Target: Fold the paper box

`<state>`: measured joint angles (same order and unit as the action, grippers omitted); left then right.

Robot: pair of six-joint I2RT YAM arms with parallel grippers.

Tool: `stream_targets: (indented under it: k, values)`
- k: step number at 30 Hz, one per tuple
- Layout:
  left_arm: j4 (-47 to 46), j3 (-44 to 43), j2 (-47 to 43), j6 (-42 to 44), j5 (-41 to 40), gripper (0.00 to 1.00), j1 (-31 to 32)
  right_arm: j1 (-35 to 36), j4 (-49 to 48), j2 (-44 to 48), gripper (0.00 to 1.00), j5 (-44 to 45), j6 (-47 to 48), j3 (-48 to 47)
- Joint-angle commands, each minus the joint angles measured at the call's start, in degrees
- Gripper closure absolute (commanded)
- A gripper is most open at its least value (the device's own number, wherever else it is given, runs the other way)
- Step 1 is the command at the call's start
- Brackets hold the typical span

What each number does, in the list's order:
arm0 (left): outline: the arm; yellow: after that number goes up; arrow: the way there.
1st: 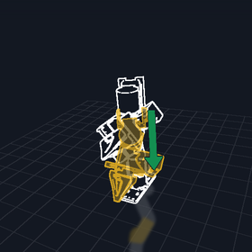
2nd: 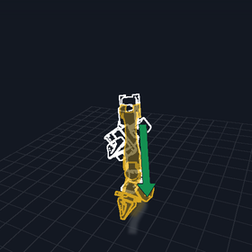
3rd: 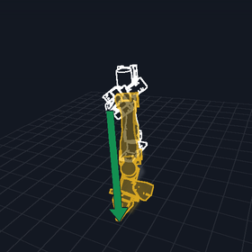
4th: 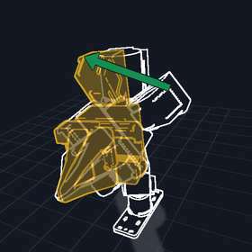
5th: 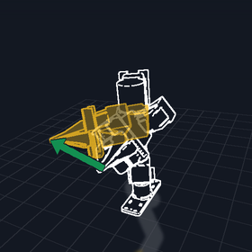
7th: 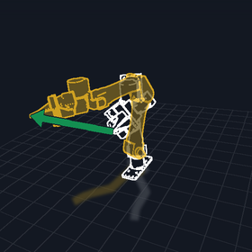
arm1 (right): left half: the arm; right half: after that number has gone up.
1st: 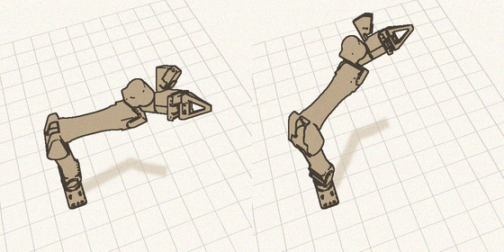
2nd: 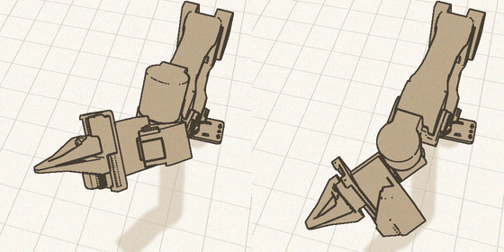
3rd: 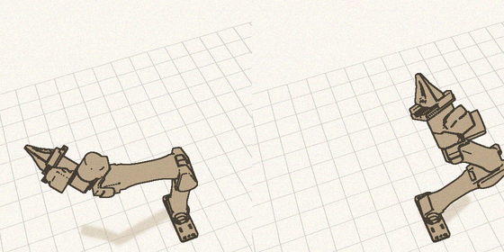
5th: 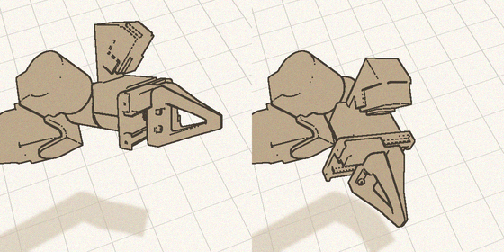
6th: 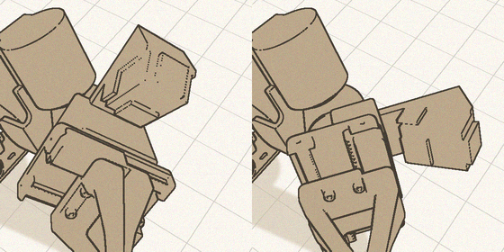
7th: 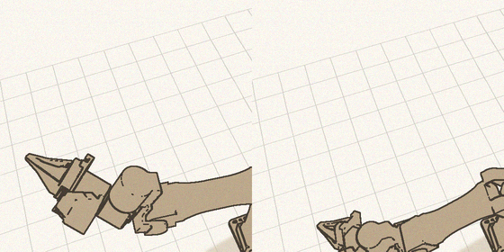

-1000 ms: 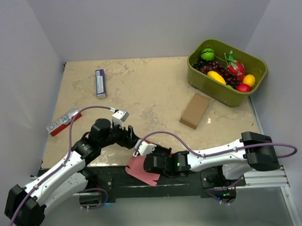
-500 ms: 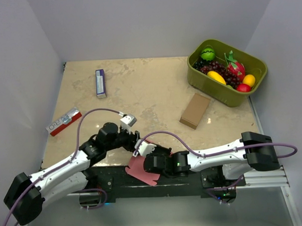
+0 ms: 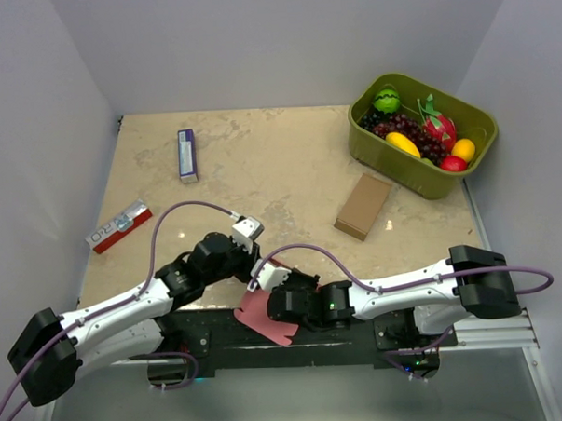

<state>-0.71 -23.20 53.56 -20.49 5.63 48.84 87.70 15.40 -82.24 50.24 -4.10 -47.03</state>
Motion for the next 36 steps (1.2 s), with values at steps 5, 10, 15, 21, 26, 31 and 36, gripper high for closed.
stream_targets:
  k: [5, 10, 15, 21, 26, 31, 36]
  values:
    - [-3.2, -0.4, 0.3, 2.5, -4.2, 0.93, 1.5, 0.0, -0.7, 1.6, 0.69, 4.4, -2.8, -1.4]
    - [-6.0, 1.0, 0.2, 2.4, -11.3, 0.99, 2.0, -0.2, 4.1, 4.8, 0.37, 8.9, -12.6, -3.5]
    - [-10.2, 1.6, 1.7, 0.2, -20.6, 1.00, 2.2, -0.3, 17.6, 7.5, 0.26, 10.6, -35.5, -11.9]
    - [-17.7, 2.0, 7.3, -2.7, -28.4, 1.00, 3.3, -1.1, 7.3, 14.5, 0.18, 4.5, -60.1, -7.3]
    - [-22.7, 2.3, 11.2, -4.3, -32.1, 1.00, 4.6, -11.8, -14.3, 18.8, 0.21, -9.3, -64.6, 5.2]
    - [-24.9, 2.5, 12.6, -4.8, -33.8, 1.00, 5.6, -18.6, -23.5, 18.4, 0.23, -16.8, -70.9, 10.3]
    - [-26.8, 3.7, 13.2, -5.9, -35.6, 1.00, 7.0, -21.1, -30.7, 16.1, 0.23, -18.0, -79.0, 13.6]
